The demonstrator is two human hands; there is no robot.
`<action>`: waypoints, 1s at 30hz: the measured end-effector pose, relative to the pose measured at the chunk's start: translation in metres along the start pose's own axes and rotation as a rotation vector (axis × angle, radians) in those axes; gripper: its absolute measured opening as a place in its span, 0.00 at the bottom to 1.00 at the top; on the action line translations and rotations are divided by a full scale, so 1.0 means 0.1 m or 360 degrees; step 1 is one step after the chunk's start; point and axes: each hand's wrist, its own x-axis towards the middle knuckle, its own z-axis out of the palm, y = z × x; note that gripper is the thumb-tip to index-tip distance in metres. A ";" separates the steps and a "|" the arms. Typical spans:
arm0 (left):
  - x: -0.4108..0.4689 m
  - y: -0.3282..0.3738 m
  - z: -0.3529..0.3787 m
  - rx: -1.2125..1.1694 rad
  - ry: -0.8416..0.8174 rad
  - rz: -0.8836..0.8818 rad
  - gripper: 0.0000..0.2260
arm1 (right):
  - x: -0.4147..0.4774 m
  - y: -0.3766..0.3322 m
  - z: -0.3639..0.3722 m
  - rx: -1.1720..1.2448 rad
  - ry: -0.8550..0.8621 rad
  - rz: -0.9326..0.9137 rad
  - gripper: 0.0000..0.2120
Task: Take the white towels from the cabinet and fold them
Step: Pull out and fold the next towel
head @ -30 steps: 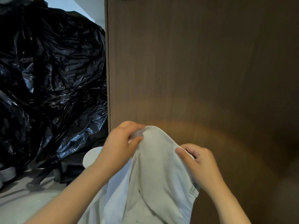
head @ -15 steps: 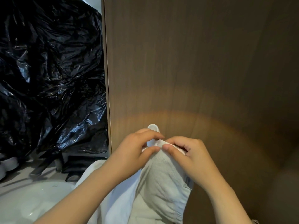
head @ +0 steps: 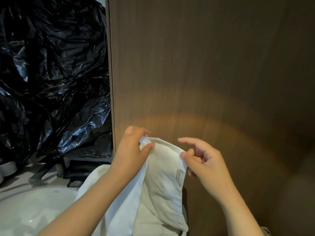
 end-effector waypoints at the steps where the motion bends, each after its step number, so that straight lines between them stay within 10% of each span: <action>1: -0.04 0.00 0.01 -0.0037 0.0064 -0.0114 0.13 | 0.00 0.00 0.03 0.0076 0.0033 0.0018 0.12; 10: -0.58 0.01 -0.04 -0.0843 0.0362 -0.0925 0.06 | -0.13 0.08 0.13 0.0417 -0.0072 0.0267 0.10; 21: -0.61 0.24 -0.25 -0.1203 0.0185 -0.0796 0.05 | -0.15 -0.04 0.28 -0.0236 0.0090 -0.0188 0.03; 30: -0.64 0.41 -0.32 -0.1430 0.0060 -0.0764 0.05 | -0.25 -0.30 0.33 0.0051 -0.0108 -0.0156 0.03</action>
